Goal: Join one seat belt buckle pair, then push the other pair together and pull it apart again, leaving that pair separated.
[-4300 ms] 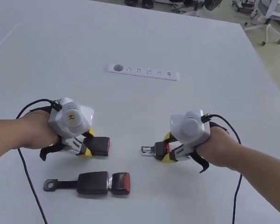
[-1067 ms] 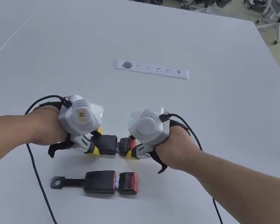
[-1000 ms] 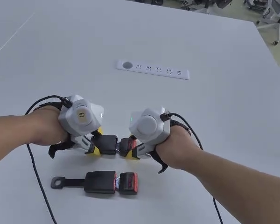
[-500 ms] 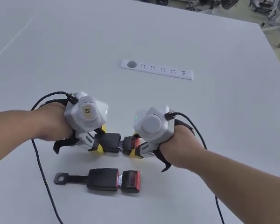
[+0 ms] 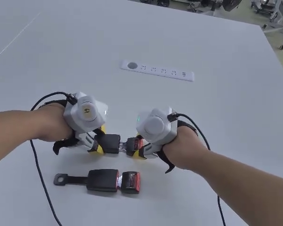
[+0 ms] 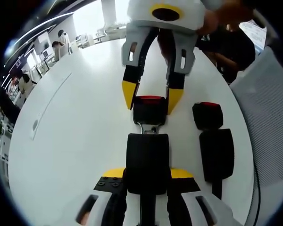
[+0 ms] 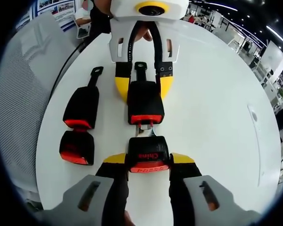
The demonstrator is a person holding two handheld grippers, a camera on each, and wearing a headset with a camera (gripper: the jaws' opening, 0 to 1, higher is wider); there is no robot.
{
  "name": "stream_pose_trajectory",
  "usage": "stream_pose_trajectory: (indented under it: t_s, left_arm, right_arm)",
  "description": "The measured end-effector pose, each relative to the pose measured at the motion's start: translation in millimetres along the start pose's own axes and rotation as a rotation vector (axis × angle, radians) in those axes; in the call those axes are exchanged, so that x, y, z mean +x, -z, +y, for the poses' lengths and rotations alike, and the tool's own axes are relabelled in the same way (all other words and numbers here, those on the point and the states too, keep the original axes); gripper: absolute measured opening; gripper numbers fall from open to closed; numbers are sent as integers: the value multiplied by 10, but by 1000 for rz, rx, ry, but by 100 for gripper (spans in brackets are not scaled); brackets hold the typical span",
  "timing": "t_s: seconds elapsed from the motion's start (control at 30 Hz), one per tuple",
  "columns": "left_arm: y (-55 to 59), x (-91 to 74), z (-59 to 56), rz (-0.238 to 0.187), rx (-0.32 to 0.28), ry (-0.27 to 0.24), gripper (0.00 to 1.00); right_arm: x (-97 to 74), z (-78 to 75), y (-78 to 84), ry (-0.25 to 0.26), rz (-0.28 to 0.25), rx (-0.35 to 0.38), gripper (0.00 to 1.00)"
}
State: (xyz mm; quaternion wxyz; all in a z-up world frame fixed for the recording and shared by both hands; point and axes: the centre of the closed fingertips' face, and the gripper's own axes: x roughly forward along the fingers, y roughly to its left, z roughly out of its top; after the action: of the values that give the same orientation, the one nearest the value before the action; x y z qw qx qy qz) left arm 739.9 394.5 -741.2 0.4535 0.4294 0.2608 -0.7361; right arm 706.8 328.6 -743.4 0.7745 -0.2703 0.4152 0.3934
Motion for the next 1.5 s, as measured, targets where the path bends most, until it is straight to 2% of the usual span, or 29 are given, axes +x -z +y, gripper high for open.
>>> stream_pose_trajectory:
  t_s: [0.23,0.63,1.1,1.3,1.5]
  left_arm:
    - [11,10,18,-2,0,-4,32]
    - [7,5,14,-6,-4,-18,32]
    - [3,-1,9,-6,-15,-19,33]
    - [-2,-9,1,-17,-22,-23,33]
    - [-6,-13,-3,-18,-27,-24,33]
  right_arm:
    - [-21,12,20,5,0,-8,31]
    - [-266,23,455,10,4,46,32]
    - [-561,37,973,19,48,91,33]
    - [-642,30,1123,24,63,108,33]
    - [-652,31,1159,25,75,119,33]
